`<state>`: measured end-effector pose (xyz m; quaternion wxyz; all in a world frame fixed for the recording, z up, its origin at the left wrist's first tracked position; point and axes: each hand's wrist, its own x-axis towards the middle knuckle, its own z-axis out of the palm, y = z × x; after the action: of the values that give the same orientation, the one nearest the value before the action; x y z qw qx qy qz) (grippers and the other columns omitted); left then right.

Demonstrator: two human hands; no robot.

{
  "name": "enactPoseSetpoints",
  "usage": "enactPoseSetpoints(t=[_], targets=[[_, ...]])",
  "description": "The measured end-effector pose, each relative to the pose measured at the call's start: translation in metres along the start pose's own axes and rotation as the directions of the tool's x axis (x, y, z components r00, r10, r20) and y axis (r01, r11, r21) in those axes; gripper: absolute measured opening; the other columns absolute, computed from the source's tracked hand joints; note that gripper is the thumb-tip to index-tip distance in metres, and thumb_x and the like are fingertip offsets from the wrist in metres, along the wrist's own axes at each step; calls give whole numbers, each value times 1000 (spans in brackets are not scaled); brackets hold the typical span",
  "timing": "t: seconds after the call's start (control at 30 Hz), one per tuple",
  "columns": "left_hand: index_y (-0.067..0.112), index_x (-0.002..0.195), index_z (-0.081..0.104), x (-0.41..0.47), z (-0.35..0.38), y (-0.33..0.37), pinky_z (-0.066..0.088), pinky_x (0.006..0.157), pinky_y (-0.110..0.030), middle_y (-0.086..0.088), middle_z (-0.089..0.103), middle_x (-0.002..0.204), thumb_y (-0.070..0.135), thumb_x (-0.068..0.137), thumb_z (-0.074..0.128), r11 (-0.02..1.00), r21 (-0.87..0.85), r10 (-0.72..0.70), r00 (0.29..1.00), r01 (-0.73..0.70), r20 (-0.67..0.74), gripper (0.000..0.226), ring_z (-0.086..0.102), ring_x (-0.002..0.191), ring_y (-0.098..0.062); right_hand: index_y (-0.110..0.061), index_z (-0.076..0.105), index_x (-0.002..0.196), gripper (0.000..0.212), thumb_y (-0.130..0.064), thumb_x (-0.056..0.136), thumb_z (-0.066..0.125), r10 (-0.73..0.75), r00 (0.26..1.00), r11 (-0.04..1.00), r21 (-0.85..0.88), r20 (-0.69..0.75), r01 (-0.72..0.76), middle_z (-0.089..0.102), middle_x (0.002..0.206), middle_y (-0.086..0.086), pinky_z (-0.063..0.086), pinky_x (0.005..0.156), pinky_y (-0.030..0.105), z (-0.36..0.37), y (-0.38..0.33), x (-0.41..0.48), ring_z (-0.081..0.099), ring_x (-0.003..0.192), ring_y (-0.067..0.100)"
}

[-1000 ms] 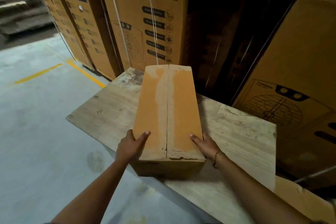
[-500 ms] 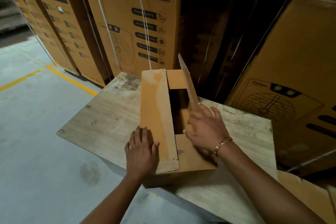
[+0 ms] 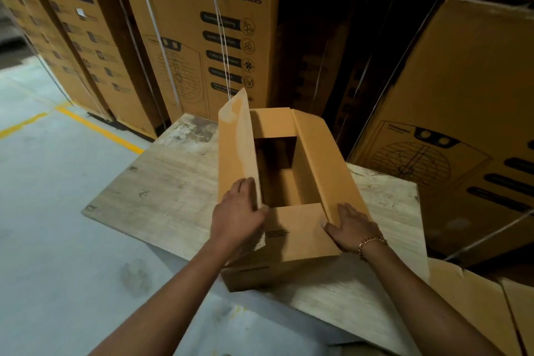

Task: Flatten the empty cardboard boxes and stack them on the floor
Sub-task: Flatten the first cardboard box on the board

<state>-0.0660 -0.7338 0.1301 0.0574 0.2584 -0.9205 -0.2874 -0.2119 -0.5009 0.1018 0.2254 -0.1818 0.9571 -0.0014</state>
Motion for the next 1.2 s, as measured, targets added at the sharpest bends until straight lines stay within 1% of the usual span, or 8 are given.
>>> enactPoseSetpoints(t=[0.17, 0.3, 0.47, 0.57, 0.67, 0.8, 1.0, 1.2], targets=[[33, 154, 32, -20, -74, -40, 56, 88, -44, 5, 61, 139, 35, 97, 61, 982, -89, -178, 969, 165, -170, 64, 67, 101, -21, -26, 17, 156, 80, -67, 92, 41, -99, 993, 995, 18, -64, 100, 13, 165, -1, 29, 113, 41, 2, 6, 4, 23, 145, 28], [29, 158, 24, -43, -80, -81, 50, 97, -52, -8, 44, 154, 31, 93, 61, 895, 261, -311, 925, 363, -220, 75, 49, 132, -35, -31, 25, 154, 72, -64, 92, 42, -309, 945, 951, -70, -110, 302, 12, 165, -5, 18, 116, 41, -6, -1, 14, 10, 150, 23], [31, 155, 31, -63, -21, -93, 18, 119, -56, -2, 19, 166, 47, 98, 49, 848, 477, -264, 964, 231, 2, 62, 12, 153, -28, -35, 32, 151, 63, -65, 95, 33, -363, 932, 923, -134, 7, 361, 27, 161, -6, 12, 115, 45, -15, -30, 26, 8, 150, 24], [28, 159, 25, -61, -1, -89, 20, 119, -56, 1, 15, 168, 50, 101, 45, 906, 287, -349, 932, 310, 97, 65, 16, 153, -26, -30, 65, 116, 47, -63, 96, 38, -286, 957, 934, 210, -48, 290, 62, 124, 1, 31, 106, 46, -37, -38, 19, 48, 126, 28], [26, 155, 36, -55, 1, -89, 30, 117, -56, -1, 25, 166, 52, 101, 45, 916, 147, -384, 922, 374, 51, 60, 26, 149, -29, -20, 69, 92, 47, -60, 95, 47, -233, 970, 713, 691, 69, 122, 66, 98, 1, 43, 91, 39, -70, -30, -3, 60, 92, 20], [29, 152, 42, -53, -1, -97, 36, 113, -58, 0, 22, 166, 73, 77, 45, 961, -20, -270, 954, 275, 132, 87, 24, 150, -28, -15, 73, 107, 46, -54, 94, 51, -430, 829, 700, 712, 358, 55, 68, 109, 4, 45, 84, 31, -80, 2, -21, 62, 100, 18], [30, 161, -5, -69, 8, -96, 10, 123, -58, 2, -19, 168, 97, 45, 65, 982, 112, -185, 898, 153, 399, 151, -13, 155, -26, -32, 13, 156, 118, -78, 64, 70, -412, 891, 907, -11, 191, 422, -4, 165, -4, 19, 119, 47, -9, 27, -17, 5, 150, 23], [23, 160, -15, -74, 39, -88, 23, 123, -49, -2, -12, 169, 67, 59, 86, 983, 68, -182, 931, 170, 315, 150, 3, 156, -30, -31, -17, 155, 147, -60, 56, 87, -353, 935, 929, 132, 41, 345, -28, 161, -1, 14, 121, 45, 38, 14, -20, -11, 151, 26]])
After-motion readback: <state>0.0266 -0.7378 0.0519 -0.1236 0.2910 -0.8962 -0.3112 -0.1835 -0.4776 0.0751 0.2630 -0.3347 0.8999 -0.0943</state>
